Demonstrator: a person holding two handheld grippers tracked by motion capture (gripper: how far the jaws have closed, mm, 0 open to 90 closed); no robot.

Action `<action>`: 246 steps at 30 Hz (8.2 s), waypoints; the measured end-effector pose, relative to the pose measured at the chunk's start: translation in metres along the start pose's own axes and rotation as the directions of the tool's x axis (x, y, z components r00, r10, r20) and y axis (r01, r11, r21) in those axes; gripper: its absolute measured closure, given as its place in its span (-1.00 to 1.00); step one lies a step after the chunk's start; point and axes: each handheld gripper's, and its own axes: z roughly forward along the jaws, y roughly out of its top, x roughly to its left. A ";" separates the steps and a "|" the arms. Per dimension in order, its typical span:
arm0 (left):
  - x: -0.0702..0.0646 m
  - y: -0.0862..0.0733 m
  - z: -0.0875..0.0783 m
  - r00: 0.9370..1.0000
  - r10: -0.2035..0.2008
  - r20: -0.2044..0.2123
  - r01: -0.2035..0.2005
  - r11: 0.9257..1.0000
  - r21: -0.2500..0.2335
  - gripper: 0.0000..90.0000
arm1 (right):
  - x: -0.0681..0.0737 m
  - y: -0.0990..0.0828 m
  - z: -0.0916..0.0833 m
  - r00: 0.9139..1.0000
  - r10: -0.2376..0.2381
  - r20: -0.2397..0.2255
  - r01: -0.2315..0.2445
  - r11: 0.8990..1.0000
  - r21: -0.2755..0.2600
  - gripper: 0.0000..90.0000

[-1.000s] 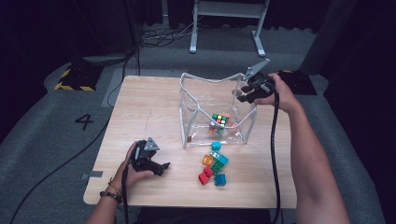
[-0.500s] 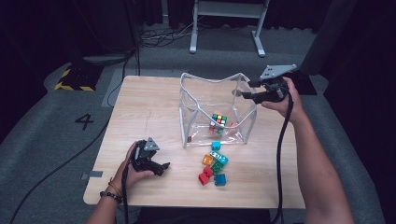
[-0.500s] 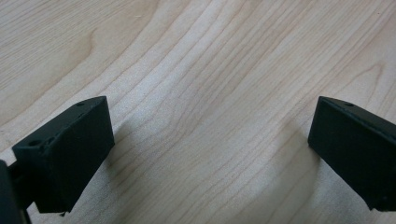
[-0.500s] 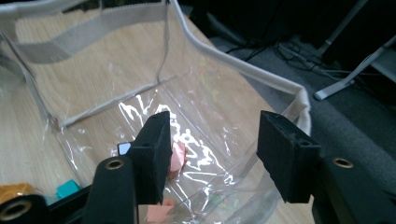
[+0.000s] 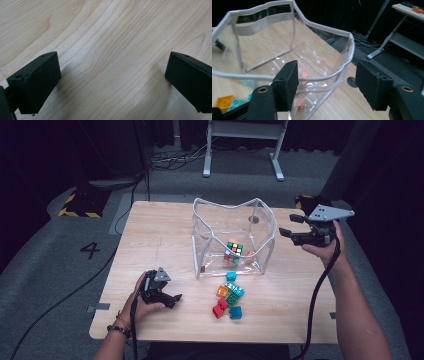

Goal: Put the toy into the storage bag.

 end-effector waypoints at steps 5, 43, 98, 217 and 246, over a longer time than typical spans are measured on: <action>0.000 0.000 0.000 1.000 0.000 0.000 0.000 1.000 0.000 -0.99 | 0.021 -0.028 -0.008 1.000 -0.024 -0.014 0.024 1.000 -0.003 -0.22; 0.000 0.000 0.000 1.000 -0.005 -0.001 0.005 1.000 0.000 -0.99 | 0.125 -0.127 0.101 0.950 0.087 -0.299 -0.052 0.991 0.122 0.33; 0.000 0.000 0.000 1.000 -0.006 -0.001 0.006 1.000 0.000 -0.99 | 0.117 -0.146 0.075 0.978 0.058 -0.199 -0.022 0.983 0.181 0.31; -0.001 0.000 0.000 1.000 -0.012 0.005 0.012 1.000 0.003 -0.99 | -0.022 0.045 0.124 0.950 -0.170 -0.260 0.284 0.818 0.500 0.31; -0.001 0.000 0.000 1.000 -0.013 0.005 0.013 1.000 0.003 -0.99 | -0.007 0.031 0.067 0.985 -0.087 -0.149 0.114 0.975 0.189 -0.10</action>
